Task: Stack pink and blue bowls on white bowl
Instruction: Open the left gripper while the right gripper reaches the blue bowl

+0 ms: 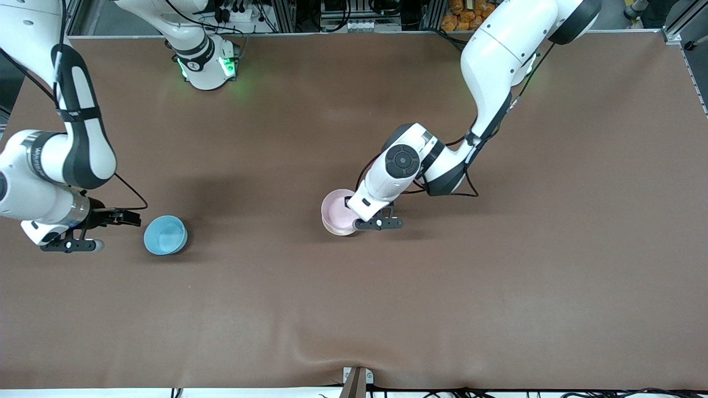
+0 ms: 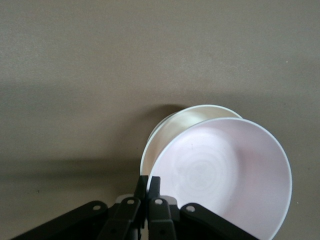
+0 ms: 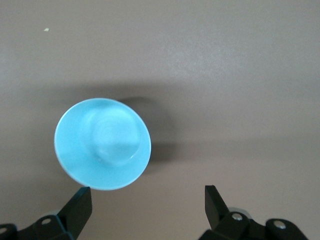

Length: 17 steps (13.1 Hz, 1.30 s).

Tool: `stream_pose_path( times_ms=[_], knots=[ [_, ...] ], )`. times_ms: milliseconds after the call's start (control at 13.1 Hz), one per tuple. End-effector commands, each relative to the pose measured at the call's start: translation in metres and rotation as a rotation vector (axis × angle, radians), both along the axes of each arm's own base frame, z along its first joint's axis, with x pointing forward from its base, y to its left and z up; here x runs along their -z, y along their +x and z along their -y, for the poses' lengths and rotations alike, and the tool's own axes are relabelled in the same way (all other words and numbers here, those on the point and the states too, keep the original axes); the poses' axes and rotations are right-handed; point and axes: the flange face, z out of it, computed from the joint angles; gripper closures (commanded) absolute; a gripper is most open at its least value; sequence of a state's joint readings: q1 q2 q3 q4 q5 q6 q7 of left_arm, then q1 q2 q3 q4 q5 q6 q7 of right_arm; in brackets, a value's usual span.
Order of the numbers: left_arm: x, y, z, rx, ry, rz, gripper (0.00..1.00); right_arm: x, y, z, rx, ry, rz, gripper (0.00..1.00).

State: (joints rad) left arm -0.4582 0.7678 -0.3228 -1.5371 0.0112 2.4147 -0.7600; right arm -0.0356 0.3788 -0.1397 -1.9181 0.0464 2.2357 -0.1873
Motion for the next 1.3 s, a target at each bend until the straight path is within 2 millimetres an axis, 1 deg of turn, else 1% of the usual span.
stream_pose_path(
  times_ms=[0, 76, 153, 229, 305, 458, 534, 610, 686, 839, 915, 992, 1144, 1220],
  knots=[
    [0.007, 0.003, 0.008, 0.02, -0.008, 0.03, 1.0, 0.021, -0.02, -0.003, 0.037, 0.03, 0.053, 0.0],
    [0.007, 0.001, 0.01, 0.021, -0.008, 0.028, 1.0, 0.024, -0.02, -0.006, 0.063, 0.055, 0.057, 0.0],
    [0.008, 0.002, 0.01, 0.02, -0.009, 0.027, 0.99, 0.032, -0.021, -0.006, 0.088, 0.075, 0.051, 0.0],
    [0.008, 0.002, 0.009, 0.008, -0.009, 0.024, 0.43, 0.037, -0.019, -0.005, 0.102, 0.079, 0.066, 0.0],
    [0.006, 0.003, 0.009, -0.001, -0.011, 0.024, 0.0, 0.044, -0.018, -0.004, 0.105, 0.074, 0.07, 0.0],
    [-0.007, 0.006, 0.01, -0.003, -0.018, 0.04, 0.0, 0.059, -0.021, -0.002, 0.112, 0.076, 0.048, 0.0],
    [-0.028, 0.008, 0.011, -0.001, -0.026, 0.059, 0.0, 0.066, -0.021, -0.002, 0.117, 0.079, 0.038, 0.0],
    [-0.047, 0.017, 0.002, -0.01, -0.024, 0.075, 0.0, 0.072, -0.022, -0.003, 0.136, 0.093, 0.032, 0.0],
    [-0.074, 0.027, -0.016, -0.014, 0.001, 0.08, 0.0, 0.076, -0.023, -0.003, 0.142, 0.096, 0.033, 0.0],
    [-0.144, 0.044, -0.061, -0.041, 0.052, 0.098, 0.0, 0.081, -0.023, -0.002, 0.144, 0.094, 0.03, 0.0],
    [-0.174, 0.052, -0.088, -0.056, 0.076, 0.096, 0.0, 0.083, -0.023, -0.003, 0.144, 0.095, 0.027, 0.0],
    [-0.21, 0.053, -0.112, -0.061, 0.095, 0.103, 0.0, 0.086, -0.024, -0.003, 0.145, 0.095, 0.022, 0.0],
    [-0.277, 0.042, -0.157, -0.031, 0.157, 0.101, 0.0, 0.087, -0.024, -0.003, 0.145, 0.094, 0.02, 0.0],
    [-0.304, 0.038, -0.185, 0.001, 0.182, 0.105, 0.0, 0.088, -0.024, -0.003, 0.145, 0.094, 0.019, 0.07]
  ],
)
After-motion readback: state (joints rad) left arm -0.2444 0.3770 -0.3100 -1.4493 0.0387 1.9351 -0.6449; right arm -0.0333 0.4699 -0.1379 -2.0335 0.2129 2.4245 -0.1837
